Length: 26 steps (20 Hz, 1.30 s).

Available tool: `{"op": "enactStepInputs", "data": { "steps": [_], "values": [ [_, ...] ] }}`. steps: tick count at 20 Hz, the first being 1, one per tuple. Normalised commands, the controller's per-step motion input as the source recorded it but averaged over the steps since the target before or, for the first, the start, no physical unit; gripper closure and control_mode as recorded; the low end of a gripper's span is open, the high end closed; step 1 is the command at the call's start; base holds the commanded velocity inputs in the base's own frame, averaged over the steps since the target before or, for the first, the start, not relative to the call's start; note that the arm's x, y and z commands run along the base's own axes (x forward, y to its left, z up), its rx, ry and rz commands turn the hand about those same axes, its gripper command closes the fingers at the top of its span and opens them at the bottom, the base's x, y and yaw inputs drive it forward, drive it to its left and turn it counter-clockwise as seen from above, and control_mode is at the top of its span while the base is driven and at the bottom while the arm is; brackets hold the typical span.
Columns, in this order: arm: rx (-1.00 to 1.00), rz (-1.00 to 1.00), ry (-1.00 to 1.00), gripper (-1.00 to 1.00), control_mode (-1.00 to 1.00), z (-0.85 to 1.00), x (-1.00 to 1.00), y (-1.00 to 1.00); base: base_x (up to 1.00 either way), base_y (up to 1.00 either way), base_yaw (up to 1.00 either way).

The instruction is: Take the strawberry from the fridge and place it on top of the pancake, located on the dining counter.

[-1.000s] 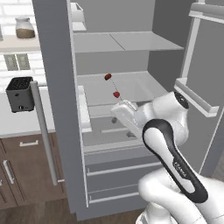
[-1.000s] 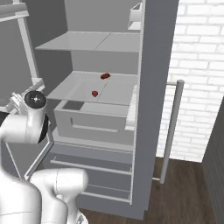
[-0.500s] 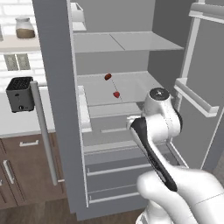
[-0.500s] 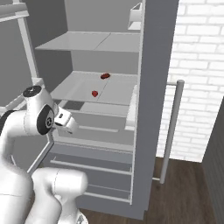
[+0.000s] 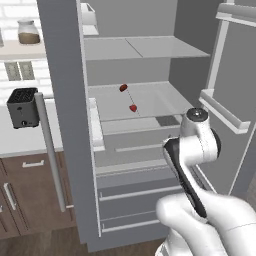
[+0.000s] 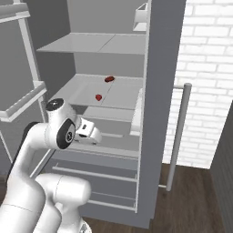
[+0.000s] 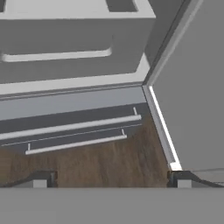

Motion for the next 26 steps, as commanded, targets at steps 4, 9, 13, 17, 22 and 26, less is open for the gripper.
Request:
{"op": "enactStepInputs", "data": {
  "steps": [4,9,13,17,22,26],
  "values": [
    [0.43,0.3,-0.12,-1.0,-1.0,0.72,0.23,-0.04,0.0,0.0,0.0],
    [-0.02,0.06,-0.05,-1.0,-1.0,0.35,-0.23,0.6,0.0,0.0,0.0],
    [-0.21,-0.27,0.11,-1.0,-1.0,0.0,-0.25,0.22,0.0,0.0,0.0],
    [-0.06,-0.2,-0.05,-1.0,-1.0,-0.27,-0.25,-0.07,0.0,0.0,0.0],
    [0.0,0.11,-0.03,-1.0,-1.0,-0.22,-0.31,0.0,0.0,0.0,0.0],
    [0.0,0.23,0.0,-1.0,-1.0,-0.19,-0.34,0.0,0.0,0.0,0.0]
  ]
}}
